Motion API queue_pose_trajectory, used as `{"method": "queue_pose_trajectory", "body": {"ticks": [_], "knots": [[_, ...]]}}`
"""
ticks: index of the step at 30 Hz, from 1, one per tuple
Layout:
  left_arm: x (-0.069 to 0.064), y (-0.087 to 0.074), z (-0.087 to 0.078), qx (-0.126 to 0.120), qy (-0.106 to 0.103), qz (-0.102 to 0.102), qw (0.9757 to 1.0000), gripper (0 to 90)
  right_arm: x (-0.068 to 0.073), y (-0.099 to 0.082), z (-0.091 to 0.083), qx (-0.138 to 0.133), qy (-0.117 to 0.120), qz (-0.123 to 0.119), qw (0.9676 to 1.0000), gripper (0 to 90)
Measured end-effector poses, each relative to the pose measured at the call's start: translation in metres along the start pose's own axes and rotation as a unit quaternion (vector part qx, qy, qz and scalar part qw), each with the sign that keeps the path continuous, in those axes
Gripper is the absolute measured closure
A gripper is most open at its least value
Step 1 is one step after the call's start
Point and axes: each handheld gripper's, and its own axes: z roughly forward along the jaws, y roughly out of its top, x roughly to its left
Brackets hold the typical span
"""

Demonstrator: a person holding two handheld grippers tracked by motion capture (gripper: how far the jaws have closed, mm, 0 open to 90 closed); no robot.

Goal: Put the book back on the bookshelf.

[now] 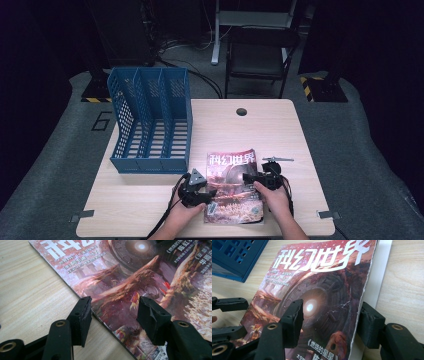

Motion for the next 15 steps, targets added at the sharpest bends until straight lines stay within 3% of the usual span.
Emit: {"method": "queue_pose_trajectory", "body": {"ticks": [7, 9, 15], "knots": [[0.0001, 0.0000, 0.0000, 0.000, 0.000, 0.000, 1.0000, 44.9, 0.0072, 0.0005, 0.0045, 0.015, -0.007, -0.019, 0.9997, 44.5], [0.0016, 0.0001, -0.0006, 0.003, 0.002, 0.010, 0.9999, 44.9, 0.0089, 0.0008, 0.0050, 0.021, -0.009, -0.027, 0.9994, 44.3], [0.0012, -0.0007, -0.0003, -0.002, 0.002, 0.005, 1.0000, 44.8, 0.0089, 0.0015, 0.0048, 0.029, -0.008, -0.033, 0.9990, 43.8]]}}
